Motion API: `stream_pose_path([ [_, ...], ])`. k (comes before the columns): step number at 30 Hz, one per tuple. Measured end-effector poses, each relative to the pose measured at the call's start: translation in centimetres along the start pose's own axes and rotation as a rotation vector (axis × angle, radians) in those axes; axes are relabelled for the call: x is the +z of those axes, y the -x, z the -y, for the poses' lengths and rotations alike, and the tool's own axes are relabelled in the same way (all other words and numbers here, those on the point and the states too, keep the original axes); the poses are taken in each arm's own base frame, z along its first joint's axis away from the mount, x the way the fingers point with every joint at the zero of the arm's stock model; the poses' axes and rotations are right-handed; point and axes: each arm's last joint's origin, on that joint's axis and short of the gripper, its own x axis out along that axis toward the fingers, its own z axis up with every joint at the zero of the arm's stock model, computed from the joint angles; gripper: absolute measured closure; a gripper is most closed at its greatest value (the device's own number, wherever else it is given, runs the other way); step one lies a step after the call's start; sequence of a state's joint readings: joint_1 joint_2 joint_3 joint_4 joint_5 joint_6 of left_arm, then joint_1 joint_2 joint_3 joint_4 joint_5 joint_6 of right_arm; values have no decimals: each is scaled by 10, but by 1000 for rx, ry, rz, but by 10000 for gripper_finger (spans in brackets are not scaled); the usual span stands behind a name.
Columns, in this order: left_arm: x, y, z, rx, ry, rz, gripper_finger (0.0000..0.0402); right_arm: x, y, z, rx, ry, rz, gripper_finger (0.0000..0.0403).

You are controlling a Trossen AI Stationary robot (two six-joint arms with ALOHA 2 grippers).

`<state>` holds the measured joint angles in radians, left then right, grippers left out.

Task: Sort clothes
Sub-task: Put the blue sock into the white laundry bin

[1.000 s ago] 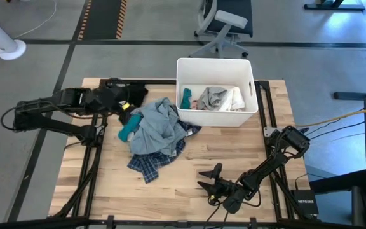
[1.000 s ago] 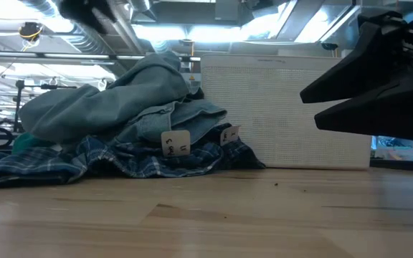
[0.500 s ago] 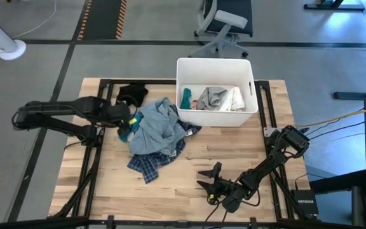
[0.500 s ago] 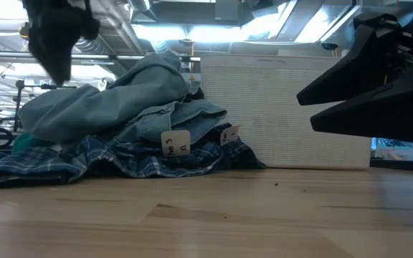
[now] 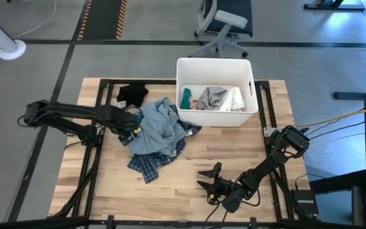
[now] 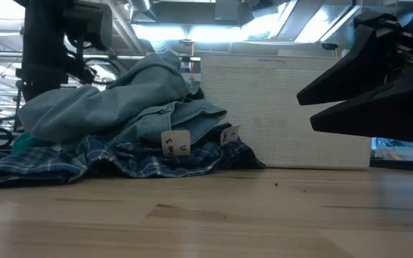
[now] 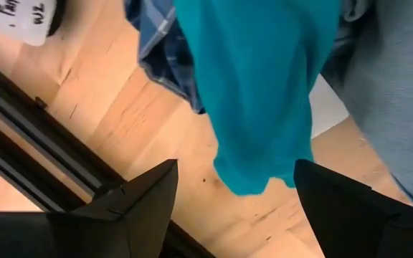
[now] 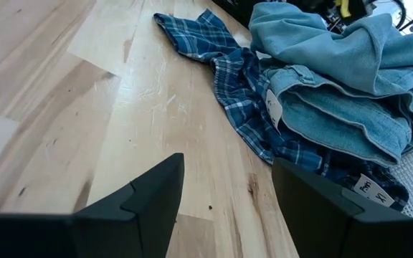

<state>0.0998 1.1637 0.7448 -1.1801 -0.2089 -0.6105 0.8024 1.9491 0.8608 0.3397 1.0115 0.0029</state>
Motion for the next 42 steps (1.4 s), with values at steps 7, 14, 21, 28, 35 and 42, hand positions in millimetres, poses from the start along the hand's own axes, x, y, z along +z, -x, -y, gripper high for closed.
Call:
stream_pose_path([
  [7,6,-13,8,35,-62,-53,144,0,0,0,0,0,0,171],
  [14,12,-16,14,-24,-131,-18,243,0,1,0,3,1,1,171],
  [21,13,-16,13,-8,-103,-11,368,0,1,-1,11,0,1,171],
  [28,15,8,8,46,-130,-45,387,0,1,-1,11,0,1,171],
  [35,33,63,5,20,-140,60,395,0,1,-1,12,-1,2,171],
  [42,60,130,-5,-13,-105,376,399,0,1,-1,12,-1,3,171],
])
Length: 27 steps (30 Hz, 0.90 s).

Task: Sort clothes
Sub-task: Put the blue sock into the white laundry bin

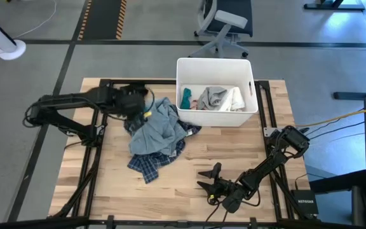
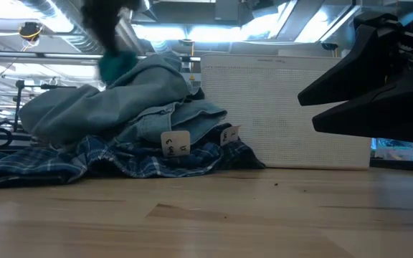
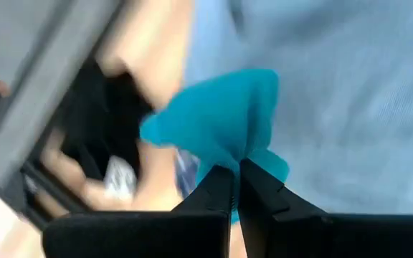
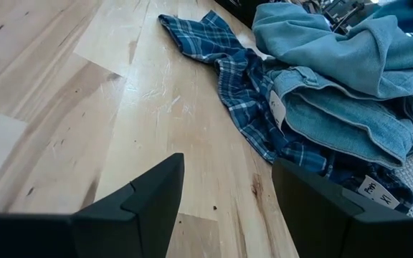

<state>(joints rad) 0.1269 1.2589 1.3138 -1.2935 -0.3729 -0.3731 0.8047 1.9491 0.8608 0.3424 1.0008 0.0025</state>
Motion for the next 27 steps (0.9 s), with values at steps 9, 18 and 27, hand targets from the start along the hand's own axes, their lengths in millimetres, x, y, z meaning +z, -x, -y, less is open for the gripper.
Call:
stream_pose_path([
  [9,58,46,-10,-41,46,539,397,0,0,0,0,2,-1,171],
  [18,106,36,5,-60,31,820,384,0,0,0,0,5,-2,171],
  [27,134,-21,24,-8,-30,739,340,-1,0,0,1,9,-5,171],
])
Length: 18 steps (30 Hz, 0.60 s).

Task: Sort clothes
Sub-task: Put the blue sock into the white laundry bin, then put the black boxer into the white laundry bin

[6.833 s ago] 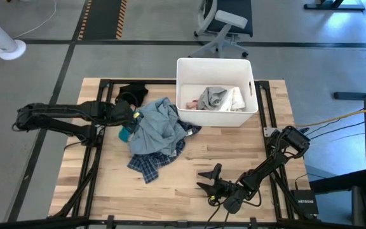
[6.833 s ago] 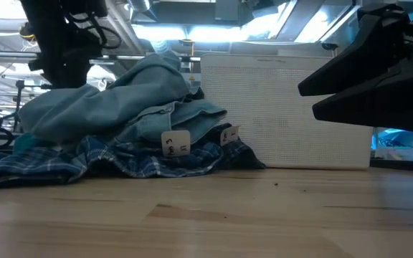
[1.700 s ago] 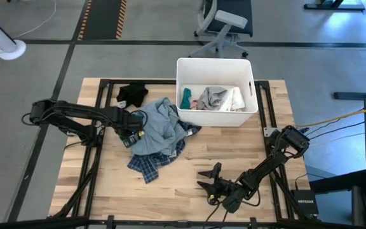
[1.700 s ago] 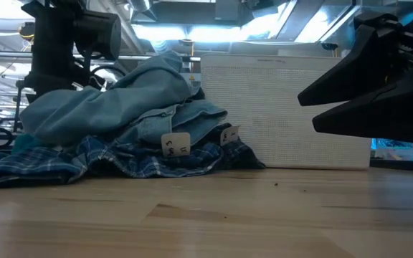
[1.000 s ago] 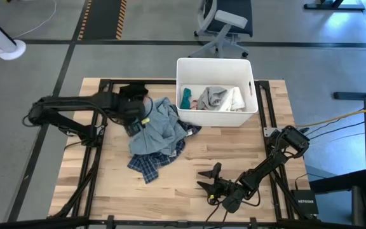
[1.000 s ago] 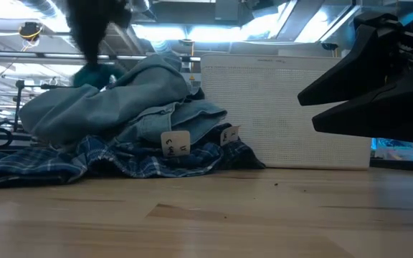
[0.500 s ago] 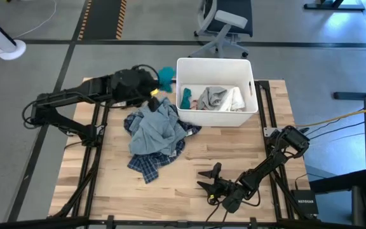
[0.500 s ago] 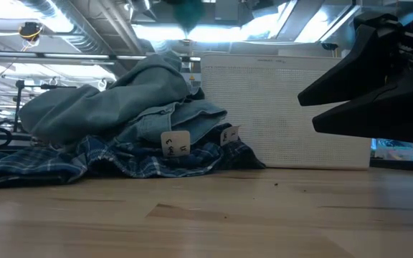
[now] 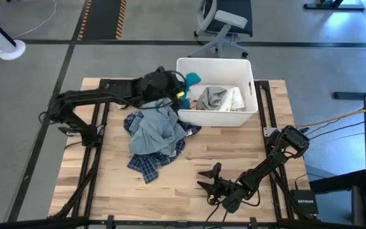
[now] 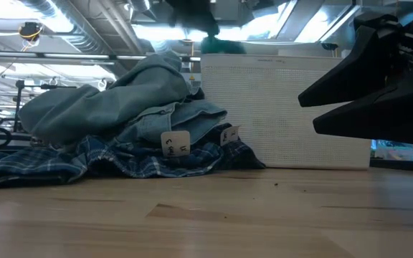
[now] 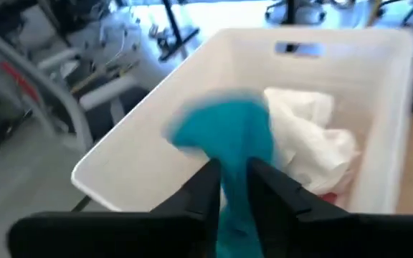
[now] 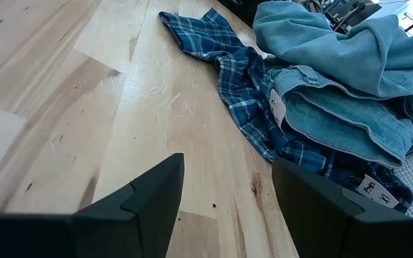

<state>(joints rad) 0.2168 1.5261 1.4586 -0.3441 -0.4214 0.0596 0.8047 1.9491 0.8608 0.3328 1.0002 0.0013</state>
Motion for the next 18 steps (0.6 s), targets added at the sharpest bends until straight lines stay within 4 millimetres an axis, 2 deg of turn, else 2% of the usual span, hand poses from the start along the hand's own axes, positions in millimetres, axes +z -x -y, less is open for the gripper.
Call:
stream_pose_path([
  [7,-18,-13,-16,50,26,-157,251,0,0,-1,20,-1,0,171],
  [12,-23,9,-38,93,54,-257,210,0,0,-1,25,-3,1,171],
  [18,-36,36,-79,250,150,-404,202,0,0,-1,25,-17,1,171],
])
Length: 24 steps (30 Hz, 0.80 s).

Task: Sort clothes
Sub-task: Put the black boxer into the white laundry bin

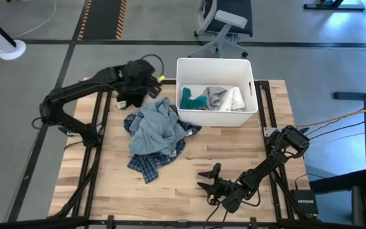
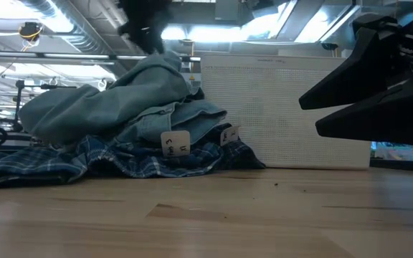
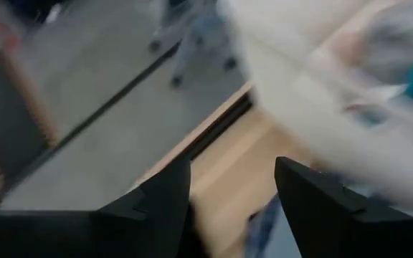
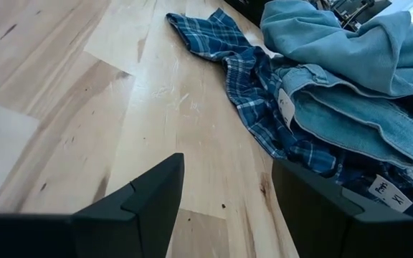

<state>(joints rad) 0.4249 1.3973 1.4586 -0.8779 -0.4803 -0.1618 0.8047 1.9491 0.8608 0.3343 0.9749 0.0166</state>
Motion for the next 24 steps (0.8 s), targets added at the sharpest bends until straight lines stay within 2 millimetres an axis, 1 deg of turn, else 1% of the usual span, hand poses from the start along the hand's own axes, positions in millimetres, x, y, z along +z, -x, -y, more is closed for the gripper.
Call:
stream_pose_path([
  [4,-18,-5,-21,124,26,-179,201,0,0,0,0,-1,0,171],
  [7,-36,-20,-27,198,25,-298,201,0,0,0,0,-2,0,171],
  [9,-48,-32,-31,223,10,-348,201,0,0,0,0,-1,-1,171],
  [13,-68,-55,-40,266,8,-395,201,0,0,0,0,-1,-1,171],
  [16,-82,-69,-46,284,28,-424,201,0,0,0,0,1,-2,171],
  [21,-101,-85,-55,270,75,-470,201,-1,0,0,0,4,-4,171],
  [24,-109,-93,-55,244,92,-468,201,-1,0,0,-1,5,-5,171],
])
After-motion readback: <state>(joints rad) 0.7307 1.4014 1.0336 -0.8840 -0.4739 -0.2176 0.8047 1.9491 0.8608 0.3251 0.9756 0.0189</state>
